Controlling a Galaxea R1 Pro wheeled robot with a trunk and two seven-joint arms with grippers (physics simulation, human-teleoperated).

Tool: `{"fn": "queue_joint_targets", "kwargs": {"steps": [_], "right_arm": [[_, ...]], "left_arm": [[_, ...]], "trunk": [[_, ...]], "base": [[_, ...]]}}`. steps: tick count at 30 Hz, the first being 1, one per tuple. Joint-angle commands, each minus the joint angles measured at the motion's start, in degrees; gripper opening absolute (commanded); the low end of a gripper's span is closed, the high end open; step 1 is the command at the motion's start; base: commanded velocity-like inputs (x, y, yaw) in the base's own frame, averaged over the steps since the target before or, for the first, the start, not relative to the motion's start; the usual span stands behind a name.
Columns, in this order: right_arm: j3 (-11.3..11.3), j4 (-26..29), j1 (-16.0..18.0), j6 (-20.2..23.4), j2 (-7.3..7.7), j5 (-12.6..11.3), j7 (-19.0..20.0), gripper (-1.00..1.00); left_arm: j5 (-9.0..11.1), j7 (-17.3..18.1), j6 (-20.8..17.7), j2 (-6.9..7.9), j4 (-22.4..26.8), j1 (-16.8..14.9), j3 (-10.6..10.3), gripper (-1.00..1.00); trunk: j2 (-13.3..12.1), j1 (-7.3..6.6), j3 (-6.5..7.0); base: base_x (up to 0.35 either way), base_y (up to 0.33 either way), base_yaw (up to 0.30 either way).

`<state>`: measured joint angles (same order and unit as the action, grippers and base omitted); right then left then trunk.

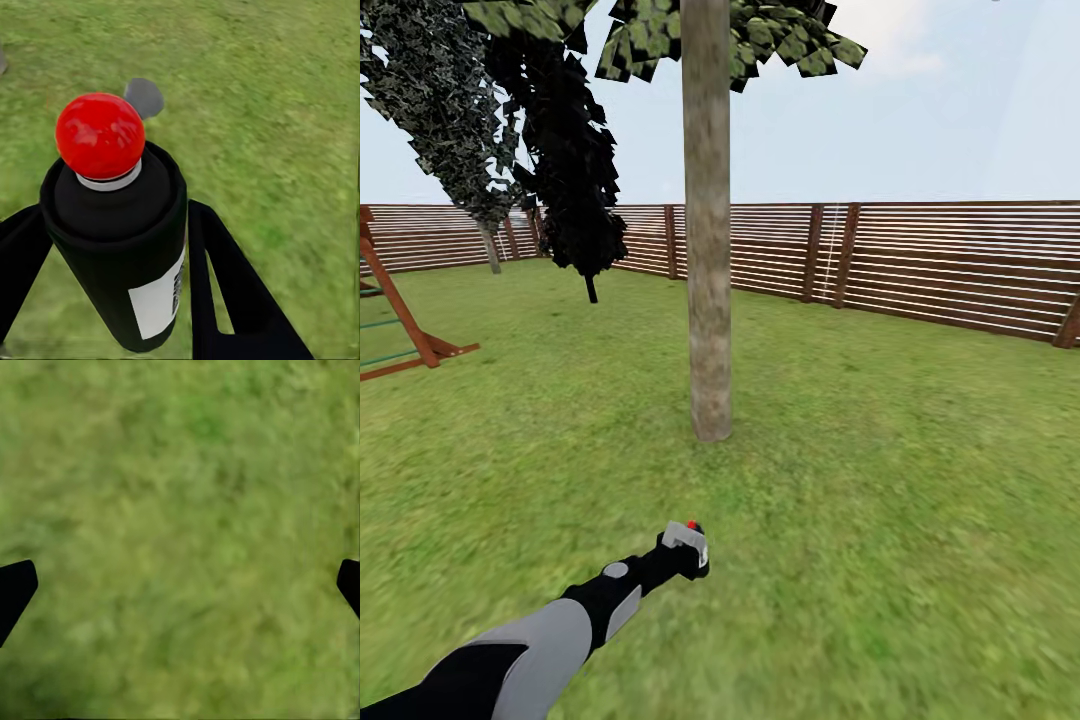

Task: In the garden, pick up the pesticide atomizer on the floor and spray pesticide onto both trees until each tree trunk is fully covered.

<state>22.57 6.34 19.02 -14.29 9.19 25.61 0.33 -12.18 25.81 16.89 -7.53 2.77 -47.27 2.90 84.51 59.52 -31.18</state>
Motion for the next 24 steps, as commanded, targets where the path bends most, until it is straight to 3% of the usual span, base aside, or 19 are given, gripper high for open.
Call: {"fn": "queue_joint_targets", "kwargs": {"steps": [1, 4, 6, 8, 9, 11, 14, 18, 20, 22, 24], "right_arm": [[-0.09, 3.14, 0.01, 1.38, 0.33, 0.02, 0.14, 1.0], [-0.26, 11.29, 0.48, 4.71, 0.83, 0.07, 0.8, 1.0], [-0.35, 13.66, 3.54, 10.55, 1.13, 0.15, 3.74, 1.0], [-0.4, 14.58, 7.74, 15.23, 2.04, 0.25, 10.52, 1.0], [-0.41, 14.94, 10.22, 16.87, 3.42, 0.27, 16.83, 1.0], [-0.42, 15.47, 13.48, 17.98, 4.83, 0.24, 27.83, 1.0], [-0.42, 20.12, 15.11, 18.31, 6.13, 0.2, 44.94, 1.0], [-0.06, 26.85, 15.6, 18.27, 6.74, -0.06, 65.22, 1.0], [0.09, 28.12, 15.66, 17.61, 6.94, -0.55, 69.69, 1.0], [0.15, 28.63, 15.68, 17.21, 7.02, -1.11, 71.57, 1.0], [0.18, 28.88, 15.69, 17.02, 7.05, -2.43, 72.76, 1.0]], "left_arm": [[0.13, -0.02, -3.39, 0.05, 0.85, -0.01, 0.19, -1.0], [0.09, 0.07, -10.03, 0.14, 5.65, -0.01, 0.18, -1.0], [0.07, 0.13, -11.69, 0.24, 7.97, -0.01, 0.13, -1.0], [0.14, 0.54, -14.26, 0.27, 9.3, -0.01, 0.07, -1.0], [0.18, 3.03, -17.59, 0.25, 10.83, -0.01, 0.04, -1.0], [0.0, 13.06, -19.97, 0.52, 13.09, -0.01, 0.03, -1.0], [-0.17, 26.69, -16.71, 4.34, 13.92, -0.01, 0.04, -1.0], [-0.34, 38.05, -9.67, 9.09, 14.0, -0.01, 0.14, -1.0], [-0.42, 40.25, -7.4, 11.09, 13.89, -0.01, 0.16, -1.0], [-1.22, 41.2, -5.04, 11.94, 13.26, -0.01, 0.06, -1.0], [-5.15, 41.61, -2.89, 12.29, 12.2, -0.01, -0.27, -1.0]], "trunk": [[0.0, 0.0, 0.0], [0.0, 0.0, 0.0], [0.0, 0.0, 0.0], [0.0, 0.0, 0.0], [0.0, 0.0, 0.0], [0.0, 0.0, 0.0], [0.0, 0.0, 0.0], [0.0, 0.0, 0.0], [0.0, 0.0, 0.0], [0.0, 0.0, 0.0], [0.0, 0.0, 0.0]], "base": [[0.0, 0.0, 0.0], [0.0, 0.0, 0.0], [0.0, 0.0, 0.0], [0.0, 0.0, 0.0], [0.0, 0.0, 0.0], [0.0, 0.0, 0.0], [0.0, 0.0, 0.0], [0.0, 0.0, 0.0], [0.0, 0.0, 0.0], [0.0, 0.0, 0.0], [0.0, 0.0, 0.0]]}}
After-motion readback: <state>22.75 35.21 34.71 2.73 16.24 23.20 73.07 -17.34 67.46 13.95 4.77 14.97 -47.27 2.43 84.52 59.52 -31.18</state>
